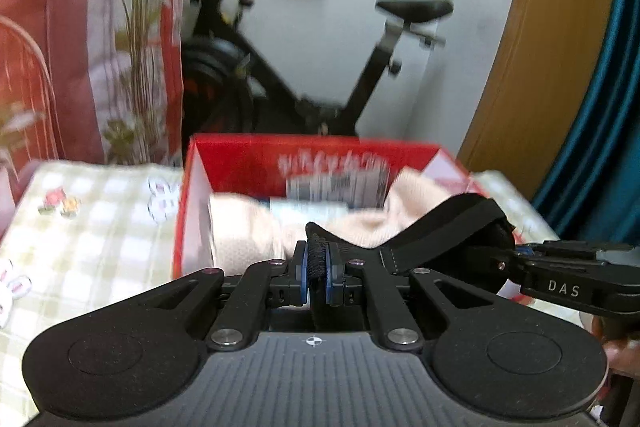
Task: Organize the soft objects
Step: 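Lift the black eye mask with both grippers and carry it over the box, then lower the eye mask into the red box and open both grippers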
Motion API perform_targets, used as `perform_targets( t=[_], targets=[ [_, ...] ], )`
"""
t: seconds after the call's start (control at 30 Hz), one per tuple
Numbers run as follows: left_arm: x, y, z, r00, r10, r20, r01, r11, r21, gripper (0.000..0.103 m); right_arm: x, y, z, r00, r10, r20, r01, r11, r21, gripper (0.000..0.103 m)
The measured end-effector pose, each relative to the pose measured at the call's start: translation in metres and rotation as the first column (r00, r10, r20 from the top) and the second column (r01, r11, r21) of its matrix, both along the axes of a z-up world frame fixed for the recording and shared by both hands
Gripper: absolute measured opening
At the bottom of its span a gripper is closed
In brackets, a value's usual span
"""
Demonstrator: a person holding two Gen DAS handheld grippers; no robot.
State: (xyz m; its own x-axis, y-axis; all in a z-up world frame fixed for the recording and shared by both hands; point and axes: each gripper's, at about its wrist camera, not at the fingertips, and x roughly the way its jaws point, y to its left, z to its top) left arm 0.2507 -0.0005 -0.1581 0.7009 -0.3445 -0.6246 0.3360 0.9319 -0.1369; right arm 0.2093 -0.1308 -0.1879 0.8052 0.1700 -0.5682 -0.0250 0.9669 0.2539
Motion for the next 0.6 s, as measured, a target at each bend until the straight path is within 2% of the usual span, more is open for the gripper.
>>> perform_targets(
  t=[0.1,0.3,0.43,0.5,0.57,0.6],
  targets=[
    [0.010,0.001,-0.014,0.998,0.004,-0.060,-0.003,1.000,0.015,0.009,0.010,0.003,-0.011,0.999,0.001,-0.052,0.000,1.000,0.008,0.008],
    [0.024,0.004,-0.024,0.993,0.003,-0.120,0.002,0.999,0.043,0.009,0.025,0.006,-0.022,0.994,-0.002,-0.105,0.001,1.000,-0.008,0.008],
    [0.027,0.005,-0.029,0.991,0.010,-0.133,-0.002,0.998,0.064,0.009,0.030,0.008,-0.023,0.993,-0.007,-0.122,0.004,1.000,-0.020,0.009],
    [0.026,0.008,-0.025,0.991,0.014,-0.130,-0.008,0.999,0.051,0.010,0.029,0.007,-0.020,0.992,-0.013,-0.125,0.007,0.999,-0.050,0.011],
    [0.024,0.007,-0.019,0.994,-0.001,-0.107,0.006,0.999,0.050,0.013,0.028,0.009,-0.016,0.993,-0.011,-0.121,0.000,0.995,-0.095,0.017],
    [0.022,0.005,-0.015,0.995,-0.008,-0.095,0.014,0.998,0.060,0.020,0.028,0.010,-0.014,0.993,-0.009,-0.117,-0.005,0.993,-0.115,0.020]
  ],
)
